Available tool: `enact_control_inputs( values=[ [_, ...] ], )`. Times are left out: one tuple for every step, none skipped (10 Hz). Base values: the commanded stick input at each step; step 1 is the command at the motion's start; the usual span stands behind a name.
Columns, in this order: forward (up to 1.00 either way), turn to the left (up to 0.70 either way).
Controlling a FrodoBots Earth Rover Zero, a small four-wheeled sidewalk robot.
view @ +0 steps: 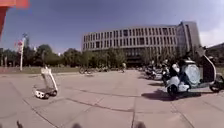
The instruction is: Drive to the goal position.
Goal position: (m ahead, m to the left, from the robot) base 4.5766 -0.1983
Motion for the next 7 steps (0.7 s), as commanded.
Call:
enact_control_inputs(
  values=[
    [0.7, 0.0],
    [0.7, -0.06],
    [0.7, 0.01],
    [0.7, 0.08],
    [0.7, 0.08],
    [0.7, 0.08],
    [0.7, 0.08]
  ],
)
